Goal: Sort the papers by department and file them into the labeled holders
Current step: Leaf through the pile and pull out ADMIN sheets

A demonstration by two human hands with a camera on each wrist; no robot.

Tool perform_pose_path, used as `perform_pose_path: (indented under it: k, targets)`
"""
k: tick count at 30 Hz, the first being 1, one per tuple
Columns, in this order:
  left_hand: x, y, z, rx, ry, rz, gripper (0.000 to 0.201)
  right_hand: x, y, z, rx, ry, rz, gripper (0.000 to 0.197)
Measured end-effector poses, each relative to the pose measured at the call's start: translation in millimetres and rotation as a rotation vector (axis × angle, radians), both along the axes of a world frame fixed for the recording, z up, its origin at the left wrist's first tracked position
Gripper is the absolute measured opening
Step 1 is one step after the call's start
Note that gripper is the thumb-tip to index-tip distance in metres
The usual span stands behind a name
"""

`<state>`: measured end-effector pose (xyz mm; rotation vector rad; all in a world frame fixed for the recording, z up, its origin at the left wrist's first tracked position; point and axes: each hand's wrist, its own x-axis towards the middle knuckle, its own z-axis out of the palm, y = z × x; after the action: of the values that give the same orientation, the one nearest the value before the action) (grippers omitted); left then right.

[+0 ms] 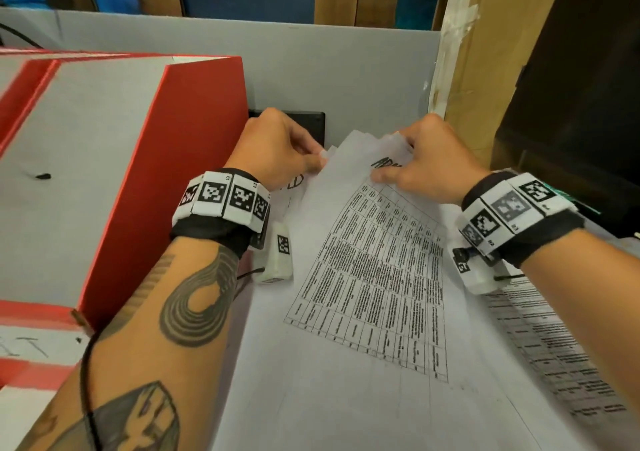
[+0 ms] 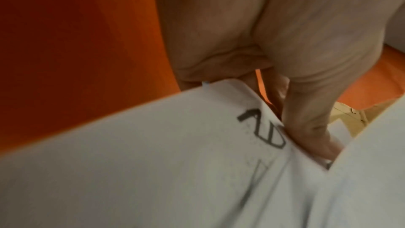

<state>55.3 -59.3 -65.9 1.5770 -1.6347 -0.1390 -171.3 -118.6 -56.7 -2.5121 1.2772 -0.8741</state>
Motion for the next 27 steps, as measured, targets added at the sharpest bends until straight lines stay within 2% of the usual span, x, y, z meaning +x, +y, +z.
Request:
perform_pose_path:
  k: [3,5,10,14,17,18,21,23,27]
  targets:
    - [0,-1,1,-0.054,0.081,0.076,0.019,0,1,-3,0.024,0.070,0.019,0.022]
    - [0,-3,1,-0.066,0.153,0.064,0.022,4,0,-8,-0.019,0.065,0.018,0.027]
    - [1,-5,0,-0.035,0.238,-0.051,0.019,10,-3,-12,-0.138,-0.058,-0.023,0.021]
    - [7,-15,-5,-0.141,0.323,0.062,0.013,0,2,-4,-0.216,-0.108,0.040,0.012]
    - [8,-18,-6,-0.105,0.302,0.121,0.008,-14,1,-2,-0.116,-0.189,0.156,0.042]
    - [9,-19,-6,-0.092,0.302,0.136,0.009,-18,-1,-2,-0.093,-0.207,0.173,0.045]
    - [9,-20,-5,-0.113,0.298,0.195,0.013,-28,-8,-5,-0.148,-0.143,0.183,0.022]
    - [7,-18,-4,-0.121,0.335,0.139,0.009,-28,-7,-5,-0.112,-0.093,0.206,0.021]
    - [-7,-14,-5,-0.082,0.372,-0.125,0.002,-9,-5,-3,-0.034,-0.010,0.212,0.021]
